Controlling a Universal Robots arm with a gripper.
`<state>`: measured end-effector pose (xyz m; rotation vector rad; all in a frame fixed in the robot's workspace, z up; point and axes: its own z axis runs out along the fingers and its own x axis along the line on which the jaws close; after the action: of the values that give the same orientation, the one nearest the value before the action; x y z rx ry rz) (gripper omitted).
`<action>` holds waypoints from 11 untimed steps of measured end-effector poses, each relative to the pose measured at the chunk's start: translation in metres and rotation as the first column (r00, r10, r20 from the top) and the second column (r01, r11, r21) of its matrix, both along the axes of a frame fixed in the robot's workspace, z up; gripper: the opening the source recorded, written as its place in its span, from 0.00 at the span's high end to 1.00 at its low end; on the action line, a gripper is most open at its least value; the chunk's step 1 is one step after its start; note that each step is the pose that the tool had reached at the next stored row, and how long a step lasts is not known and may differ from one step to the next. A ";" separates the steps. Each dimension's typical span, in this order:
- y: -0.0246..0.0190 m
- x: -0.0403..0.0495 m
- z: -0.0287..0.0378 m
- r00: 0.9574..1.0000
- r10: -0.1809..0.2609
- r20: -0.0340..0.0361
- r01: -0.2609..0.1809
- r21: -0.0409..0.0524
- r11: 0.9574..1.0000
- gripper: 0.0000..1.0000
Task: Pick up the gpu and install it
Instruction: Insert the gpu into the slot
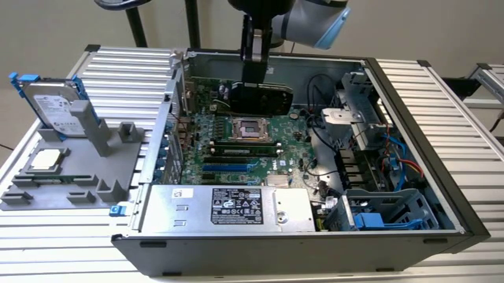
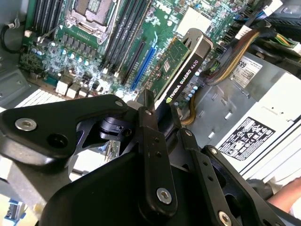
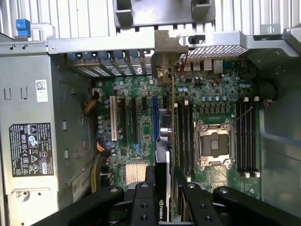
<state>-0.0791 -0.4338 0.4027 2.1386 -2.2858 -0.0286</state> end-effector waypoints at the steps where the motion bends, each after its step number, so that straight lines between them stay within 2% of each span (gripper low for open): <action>1: 0.0000 0.0000 -0.0002 1.000 0.000 0.000 0.000 0.000 1.000 1.00; 11: 0.0000 0.0000 -0.0047 1.000 0.000 0.000 0.000 0.000 1.000 1.00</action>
<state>-0.0791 -0.4338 0.3980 2.1386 -2.2858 -0.0285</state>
